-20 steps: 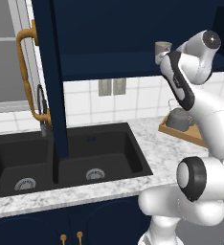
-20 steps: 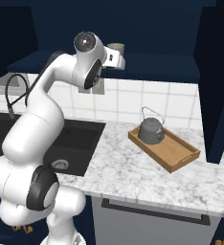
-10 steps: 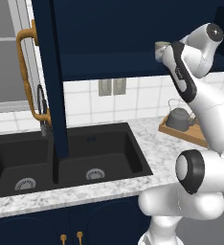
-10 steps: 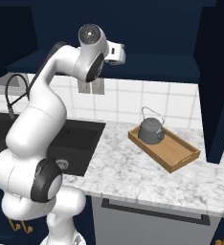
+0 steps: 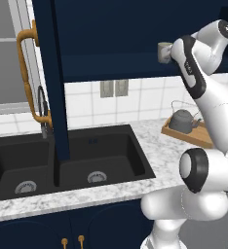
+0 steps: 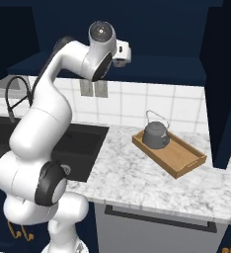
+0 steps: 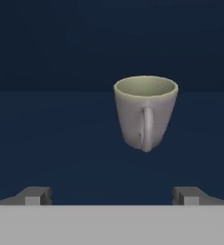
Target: Pick the kettle from the counter and place it on the tray. Then pick the mug from the cabinet and place it on the tray. Then close the cabinet doors.
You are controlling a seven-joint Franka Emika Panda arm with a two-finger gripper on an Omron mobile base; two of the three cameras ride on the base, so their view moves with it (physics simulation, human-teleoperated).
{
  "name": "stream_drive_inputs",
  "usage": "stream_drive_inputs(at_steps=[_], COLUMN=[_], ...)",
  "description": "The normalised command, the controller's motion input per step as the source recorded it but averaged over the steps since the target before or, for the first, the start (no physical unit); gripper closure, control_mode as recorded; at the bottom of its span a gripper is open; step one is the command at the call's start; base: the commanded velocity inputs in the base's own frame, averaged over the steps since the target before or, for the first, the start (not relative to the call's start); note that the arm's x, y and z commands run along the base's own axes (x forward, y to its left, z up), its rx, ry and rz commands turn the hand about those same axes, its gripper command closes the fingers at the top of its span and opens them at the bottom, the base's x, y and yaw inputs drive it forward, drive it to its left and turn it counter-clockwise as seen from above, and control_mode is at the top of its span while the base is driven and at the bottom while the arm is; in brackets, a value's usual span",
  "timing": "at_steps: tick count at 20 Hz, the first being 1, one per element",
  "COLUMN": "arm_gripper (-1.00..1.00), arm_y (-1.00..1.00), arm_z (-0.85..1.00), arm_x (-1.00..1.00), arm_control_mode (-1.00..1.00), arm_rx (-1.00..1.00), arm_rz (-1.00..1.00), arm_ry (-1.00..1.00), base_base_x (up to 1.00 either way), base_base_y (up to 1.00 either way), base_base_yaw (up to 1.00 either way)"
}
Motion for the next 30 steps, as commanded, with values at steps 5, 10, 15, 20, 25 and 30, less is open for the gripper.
stream_drive_inputs(at_steps=[5, 10, 15, 20, 25, 30], arm_gripper=[-1.00, -1.00, -1.00, -1.00, -1.00, -1.00], arm_y=[0.00, -0.02, -0.17, -0.05, 0.00, -0.02], arm_z=[0.14, 0.06, 0.00, 0.00, 0.00, 0.00], arm_x=[0.00, 0.06, 0.00, 0.12, 0.20, 0.17], arm_control_mode=[-1.00, -1.00, -1.00, -1.00, -1.00, -1.00], arm_rx=[0.00, 0.00, 0.00, 0.00, 0.00, 0.00], arm_rz=[0.00, 0.00, 0.00, 0.00, 0.00, 0.00], arm_ry=[0.00, 0.00, 0.00, 0.00, 0.00, 0.01], base_base_x=[0.00, 0.00, 0.00, 0.00, 0.00, 0.00], base_base_y=[0.00, 0.00, 0.00, 0.00, 0.00, 0.00], base_base_yaw=[0.00, 0.00, 0.00, 0.00, 0.00, 0.00])
